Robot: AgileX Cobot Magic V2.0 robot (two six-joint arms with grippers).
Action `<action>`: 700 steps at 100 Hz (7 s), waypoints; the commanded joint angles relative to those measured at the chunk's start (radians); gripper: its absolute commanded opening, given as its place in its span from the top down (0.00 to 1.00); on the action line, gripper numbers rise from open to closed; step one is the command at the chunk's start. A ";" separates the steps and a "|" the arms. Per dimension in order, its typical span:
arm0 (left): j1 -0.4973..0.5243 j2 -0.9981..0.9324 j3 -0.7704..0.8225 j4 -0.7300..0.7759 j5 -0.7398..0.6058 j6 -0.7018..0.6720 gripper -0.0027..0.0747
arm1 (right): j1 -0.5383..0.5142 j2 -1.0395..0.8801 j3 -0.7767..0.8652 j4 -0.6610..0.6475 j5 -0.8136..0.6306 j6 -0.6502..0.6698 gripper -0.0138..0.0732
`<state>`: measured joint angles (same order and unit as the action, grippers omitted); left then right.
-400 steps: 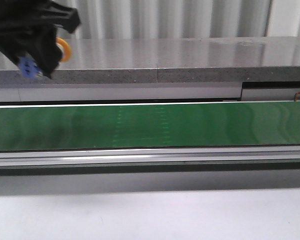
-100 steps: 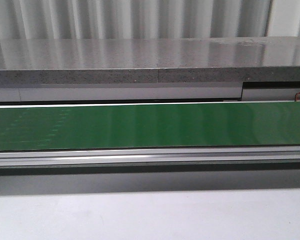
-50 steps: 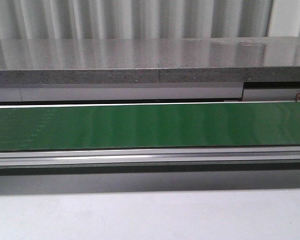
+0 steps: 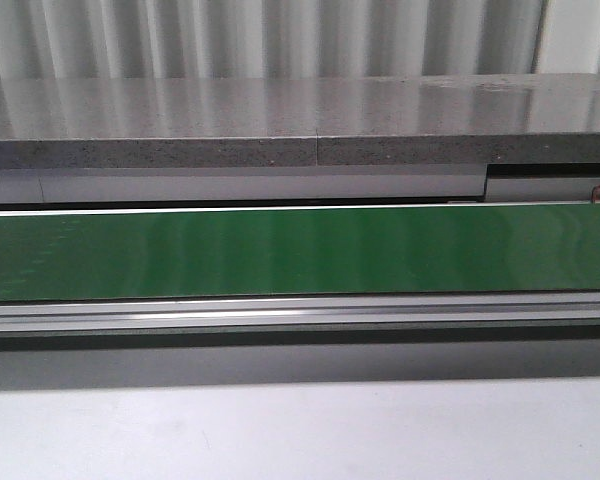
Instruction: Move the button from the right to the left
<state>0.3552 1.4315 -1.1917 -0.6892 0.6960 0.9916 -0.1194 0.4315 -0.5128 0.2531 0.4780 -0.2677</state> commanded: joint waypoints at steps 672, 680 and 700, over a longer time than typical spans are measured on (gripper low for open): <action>-0.376 -1.470 1.215 0.734 -0.726 -1.052 0.99 | 0.098 -0.457 0.523 -0.297 -0.416 0.364 0.92; -0.376 -1.470 1.215 0.734 -0.726 -1.052 0.99 | 0.098 -0.457 0.523 -0.297 -0.416 0.364 0.92; -0.376 -1.470 1.215 0.734 -0.726 -1.052 0.99 | 0.098 -0.457 0.523 -0.297 -0.416 0.364 0.92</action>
<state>-0.0157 -0.0048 -0.0012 0.0516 0.0462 -0.0484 -0.0236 -0.0102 0.0271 -0.0335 0.1440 0.0992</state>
